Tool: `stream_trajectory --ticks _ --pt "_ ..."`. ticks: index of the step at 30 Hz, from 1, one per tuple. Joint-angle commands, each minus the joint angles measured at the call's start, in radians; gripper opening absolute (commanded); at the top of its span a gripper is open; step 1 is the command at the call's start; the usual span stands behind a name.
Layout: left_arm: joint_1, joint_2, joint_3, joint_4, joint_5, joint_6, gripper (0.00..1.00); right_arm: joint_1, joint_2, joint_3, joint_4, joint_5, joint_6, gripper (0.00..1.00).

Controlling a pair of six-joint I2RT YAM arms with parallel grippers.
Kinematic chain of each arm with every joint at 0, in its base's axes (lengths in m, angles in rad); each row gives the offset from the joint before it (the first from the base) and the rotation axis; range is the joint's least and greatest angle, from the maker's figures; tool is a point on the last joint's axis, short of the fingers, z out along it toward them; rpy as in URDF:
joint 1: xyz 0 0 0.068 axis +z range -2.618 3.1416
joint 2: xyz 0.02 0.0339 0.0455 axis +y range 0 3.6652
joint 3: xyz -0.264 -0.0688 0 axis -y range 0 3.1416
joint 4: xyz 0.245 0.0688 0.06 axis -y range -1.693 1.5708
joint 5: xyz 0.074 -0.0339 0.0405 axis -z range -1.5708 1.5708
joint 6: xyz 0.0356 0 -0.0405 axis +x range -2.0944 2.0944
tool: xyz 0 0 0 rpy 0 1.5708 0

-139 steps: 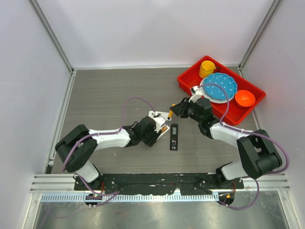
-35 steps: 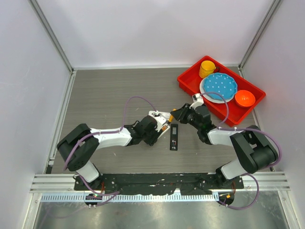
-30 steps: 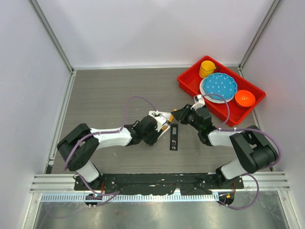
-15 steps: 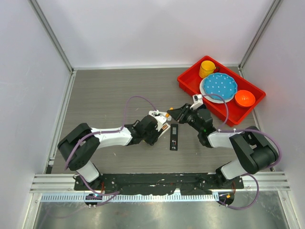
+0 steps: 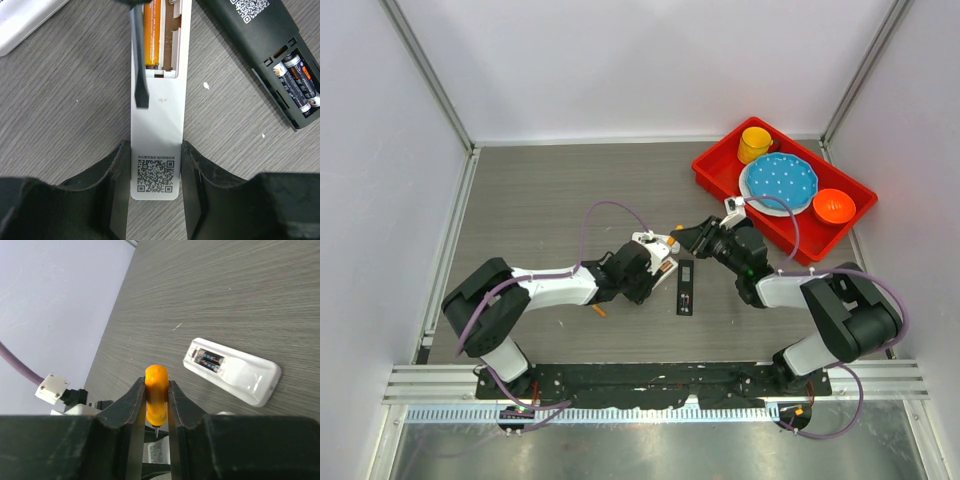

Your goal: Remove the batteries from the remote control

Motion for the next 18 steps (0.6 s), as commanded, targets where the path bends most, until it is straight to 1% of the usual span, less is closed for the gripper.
stream_trajectory --ticks 1,2,5,8,9,13,18 --pt "-0.001 0.042 0.000 -0.019 0.003 -0.038 0.00 -0.022 -0.074 0.046 -0.092 0.040 -0.029 0.01" --pt "-0.001 0.043 0.003 -0.031 0.003 -0.059 0.00 -0.028 -0.083 0.057 -0.141 0.050 -0.039 0.01" --pt "-0.001 0.045 0.032 -0.089 -0.014 -0.093 0.00 -0.031 -0.114 0.072 -0.220 0.078 -0.072 0.01" --pt "-0.004 0.028 0.046 -0.128 -0.032 -0.150 0.00 -0.031 -0.126 0.080 -0.258 0.092 -0.087 0.01" --pt "-0.004 0.023 0.052 -0.137 -0.038 -0.179 0.00 -0.031 -0.128 0.083 -0.269 0.093 -0.089 0.01" --pt "-0.016 0.017 0.052 -0.163 -0.049 -0.213 0.00 -0.032 -0.122 0.088 -0.281 0.103 -0.112 0.01" --pt "-0.046 0.014 0.032 -0.166 -0.045 -0.194 0.00 -0.034 -0.094 0.103 -0.284 0.101 -0.171 0.01"
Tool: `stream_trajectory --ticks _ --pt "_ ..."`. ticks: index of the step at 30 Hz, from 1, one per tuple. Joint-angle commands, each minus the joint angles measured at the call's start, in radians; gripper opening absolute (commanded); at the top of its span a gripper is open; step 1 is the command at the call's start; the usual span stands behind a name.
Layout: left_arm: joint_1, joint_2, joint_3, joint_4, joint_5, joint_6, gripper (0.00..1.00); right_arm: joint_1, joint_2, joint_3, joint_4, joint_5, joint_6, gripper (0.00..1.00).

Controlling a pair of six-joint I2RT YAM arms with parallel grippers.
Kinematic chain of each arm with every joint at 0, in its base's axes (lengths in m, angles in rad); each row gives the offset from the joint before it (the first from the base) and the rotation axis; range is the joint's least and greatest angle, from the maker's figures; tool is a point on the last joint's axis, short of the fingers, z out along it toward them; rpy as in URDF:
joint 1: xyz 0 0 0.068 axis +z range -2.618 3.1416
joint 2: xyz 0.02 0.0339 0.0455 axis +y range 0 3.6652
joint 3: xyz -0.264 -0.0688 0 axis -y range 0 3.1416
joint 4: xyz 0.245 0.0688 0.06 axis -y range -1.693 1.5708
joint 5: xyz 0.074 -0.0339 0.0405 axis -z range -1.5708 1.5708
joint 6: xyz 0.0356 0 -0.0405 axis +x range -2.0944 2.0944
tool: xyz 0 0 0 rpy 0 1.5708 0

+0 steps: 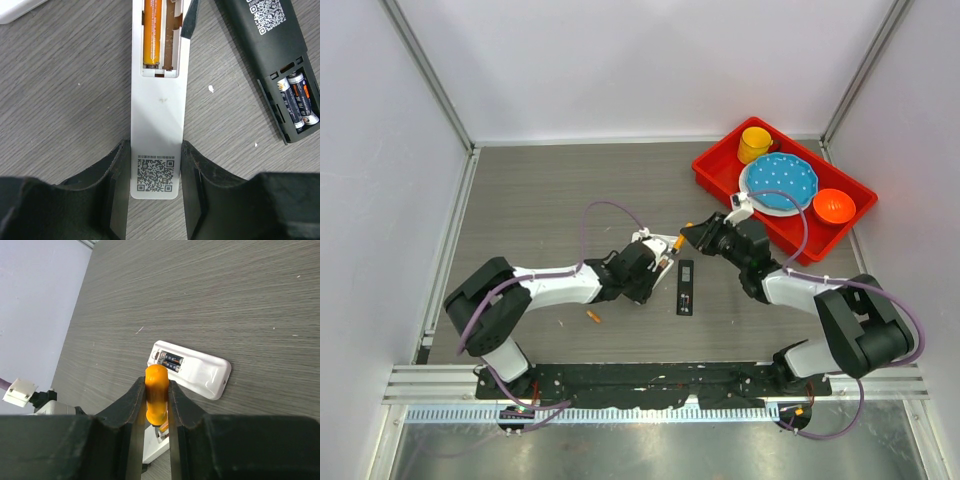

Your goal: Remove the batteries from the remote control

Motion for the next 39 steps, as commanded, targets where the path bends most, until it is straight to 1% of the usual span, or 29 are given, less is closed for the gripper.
stream_trajectory --ticks 1,8,13,22,26,30,39 --pt "-0.031 0.005 -0.014 -0.080 0.010 -0.015 0.00 -0.003 0.008 0.056 0.014 0.012 -0.083 0.01" --pt "-0.038 0.007 -0.046 -0.058 0.015 0.026 0.00 -0.023 0.049 0.102 0.022 -0.022 -0.131 0.01" --pt "-0.038 -0.007 -0.054 -0.048 0.004 0.072 0.00 -0.036 0.065 0.136 -0.015 -0.031 -0.170 0.01" --pt "-0.036 0.033 0.001 -0.048 0.017 0.181 0.00 -0.036 0.100 0.173 -0.051 -0.100 -0.242 0.01" --pt "-0.024 0.056 -0.017 0.014 0.043 0.189 0.00 -0.036 0.089 0.176 -0.090 -0.100 -0.278 0.02" --pt "-0.012 0.083 -0.003 0.008 0.067 0.192 0.00 -0.036 0.072 0.177 -0.126 -0.073 -0.310 0.01" --pt "-0.010 0.077 -0.008 0.014 0.061 0.192 0.00 -0.025 0.085 0.177 -0.139 -0.045 -0.324 0.01"
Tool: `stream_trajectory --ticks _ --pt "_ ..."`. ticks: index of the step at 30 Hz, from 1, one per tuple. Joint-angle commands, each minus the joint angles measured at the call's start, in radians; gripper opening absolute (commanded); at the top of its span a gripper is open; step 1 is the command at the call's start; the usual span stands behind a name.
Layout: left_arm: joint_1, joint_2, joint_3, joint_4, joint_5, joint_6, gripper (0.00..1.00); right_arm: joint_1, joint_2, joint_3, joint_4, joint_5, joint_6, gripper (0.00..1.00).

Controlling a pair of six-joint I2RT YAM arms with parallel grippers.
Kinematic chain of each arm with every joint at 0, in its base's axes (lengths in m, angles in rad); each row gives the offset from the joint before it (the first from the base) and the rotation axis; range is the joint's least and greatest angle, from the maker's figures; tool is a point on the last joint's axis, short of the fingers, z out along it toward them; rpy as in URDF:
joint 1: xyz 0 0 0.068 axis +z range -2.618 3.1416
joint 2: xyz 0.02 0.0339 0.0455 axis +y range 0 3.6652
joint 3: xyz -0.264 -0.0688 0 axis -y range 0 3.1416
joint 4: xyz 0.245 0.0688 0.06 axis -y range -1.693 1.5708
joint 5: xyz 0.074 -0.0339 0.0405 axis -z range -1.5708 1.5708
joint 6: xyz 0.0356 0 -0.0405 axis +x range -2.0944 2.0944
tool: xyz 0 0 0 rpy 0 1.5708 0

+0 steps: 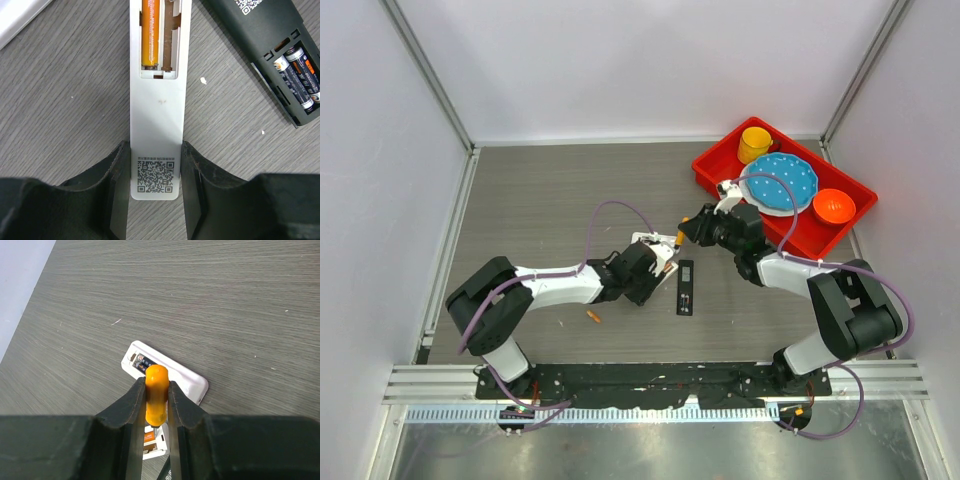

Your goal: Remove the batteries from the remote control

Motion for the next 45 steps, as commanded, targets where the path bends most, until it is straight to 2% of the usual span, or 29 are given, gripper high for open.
stream_trajectory --ticks 1,10,18,24,27,32,36,39,45 --pt "0.002 0.064 -0.014 0.008 0.037 0.018 0.00 0.014 -0.012 0.034 -0.017 0.044 -0.054 0.01" --pt "0.004 0.055 -0.020 0.013 0.034 0.016 0.00 0.089 0.002 0.048 -0.089 0.147 -0.132 0.01" --pt "0.007 0.047 -0.023 0.016 0.030 0.013 0.00 0.104 0.035 0.014 -0.052 0.092 -0.088 0.01" --pt "0.008 0.042 -0.029 0.022 0.030 0.012 0.00 0.098 0.051 -0.029 0.048 0.012 -0.022 0.01" --pt "0.007 0.042 -0.029 0.021 0.034 0.010 0.00 0.072 0.081 -0.047 0.150 -0.092 0.069 0.01" --pt "0.011 0.047 -0.028 0.019 0.037 0.007 0.00 0.023 0.172 -0.066 0.382 -0.251 0.234 0.01" --pt "0.011 0.048 -0.024 0.019 0.038 0.006 0.00 -0.011 0.221 -0.097 0.564 -0.301 0.362 0.01" --pt "0.014 0.048 -0.024 0.018 0.038 0.006 0.00 -0.029 0.244 -0.107 0.627 -0.325 0.428 0.01" --pt "0.014 0.055 -0.020 0.013 0.038 0.002 0.00 -0.043 0.244 -0.107 0.649 -0.345 0.501 0.01"
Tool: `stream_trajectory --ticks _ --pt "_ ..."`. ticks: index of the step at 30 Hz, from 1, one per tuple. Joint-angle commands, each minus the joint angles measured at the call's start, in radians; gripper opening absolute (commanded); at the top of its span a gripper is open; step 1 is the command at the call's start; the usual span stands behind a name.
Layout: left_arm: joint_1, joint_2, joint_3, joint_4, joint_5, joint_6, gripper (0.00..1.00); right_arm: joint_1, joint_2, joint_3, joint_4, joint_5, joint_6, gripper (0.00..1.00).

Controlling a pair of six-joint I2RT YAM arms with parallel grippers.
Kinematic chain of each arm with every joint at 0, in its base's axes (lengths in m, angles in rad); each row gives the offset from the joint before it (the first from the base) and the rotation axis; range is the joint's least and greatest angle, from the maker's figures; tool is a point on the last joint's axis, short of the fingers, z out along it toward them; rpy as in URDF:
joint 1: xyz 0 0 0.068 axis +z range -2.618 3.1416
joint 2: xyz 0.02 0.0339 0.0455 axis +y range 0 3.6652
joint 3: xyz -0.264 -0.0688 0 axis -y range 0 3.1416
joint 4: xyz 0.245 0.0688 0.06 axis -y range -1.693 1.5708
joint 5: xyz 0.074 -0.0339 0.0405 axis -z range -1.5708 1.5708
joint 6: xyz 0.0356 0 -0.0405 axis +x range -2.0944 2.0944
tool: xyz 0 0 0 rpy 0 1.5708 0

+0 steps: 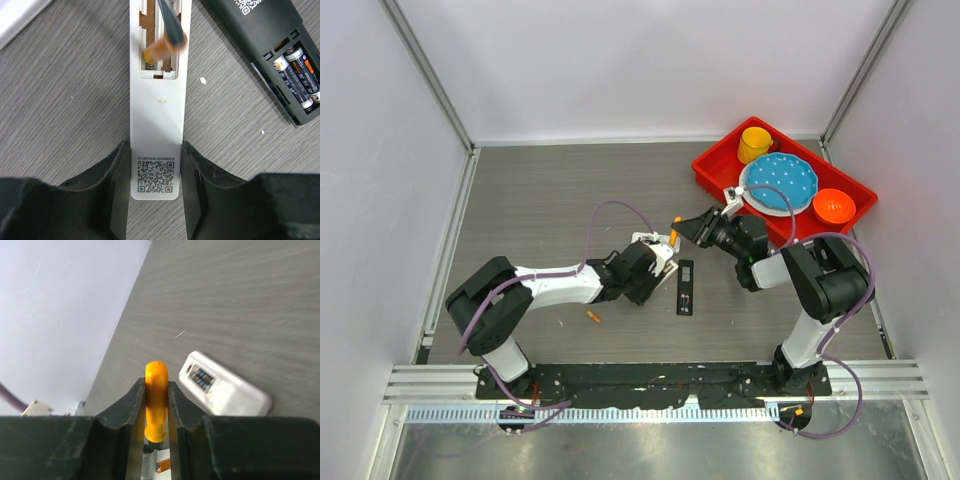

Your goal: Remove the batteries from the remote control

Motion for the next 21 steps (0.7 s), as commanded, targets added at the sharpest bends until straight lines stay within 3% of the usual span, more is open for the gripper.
stream_trajectory --ticks 1,11,21 --pt "0.008 0.055 -0.019 0.012 0.032 0.003 0.00 0.026 -0.005 -0.014 0.057 -0.134 0.125 0.01" --pt "0.008 0.055 -0.021 0.015 0.031 0.001 0.00 0.029 -0.002 -0.004 -0.016 -0.117 0.084 0.01" --pt "0.009 0.035 -0.031 0.023 0.020 -0.005 0.00 0.019 -0.111 0.028 -0.167 -0.065 0.030 0.01"
